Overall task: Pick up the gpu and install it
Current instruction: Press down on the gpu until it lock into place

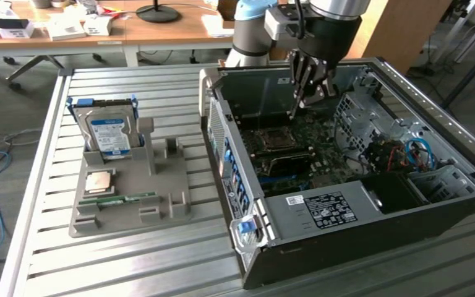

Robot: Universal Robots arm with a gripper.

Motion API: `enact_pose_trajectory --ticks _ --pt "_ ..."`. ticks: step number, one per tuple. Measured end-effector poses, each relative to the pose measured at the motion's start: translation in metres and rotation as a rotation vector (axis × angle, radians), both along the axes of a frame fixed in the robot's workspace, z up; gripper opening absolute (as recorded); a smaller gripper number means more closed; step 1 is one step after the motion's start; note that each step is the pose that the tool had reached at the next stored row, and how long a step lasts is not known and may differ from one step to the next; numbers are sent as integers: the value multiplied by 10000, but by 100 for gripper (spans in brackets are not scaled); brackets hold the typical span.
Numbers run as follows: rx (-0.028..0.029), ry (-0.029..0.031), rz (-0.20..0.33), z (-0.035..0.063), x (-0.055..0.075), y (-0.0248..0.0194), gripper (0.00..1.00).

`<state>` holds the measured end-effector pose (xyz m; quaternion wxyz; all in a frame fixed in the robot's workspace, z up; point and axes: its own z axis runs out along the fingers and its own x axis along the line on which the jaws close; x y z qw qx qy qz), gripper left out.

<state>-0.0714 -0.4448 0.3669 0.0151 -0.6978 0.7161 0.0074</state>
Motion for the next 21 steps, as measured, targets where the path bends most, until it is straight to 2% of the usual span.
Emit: enact_pose_trajectory --ticks 3,6,12,21 --pt "85 0 -34 -35 0 0 11" --pt "121 0 -48 -83 0 0 11" --pt "152 -1 -72 -188 0 0 11" --pt "165 0 -117 -337 0 0 11"
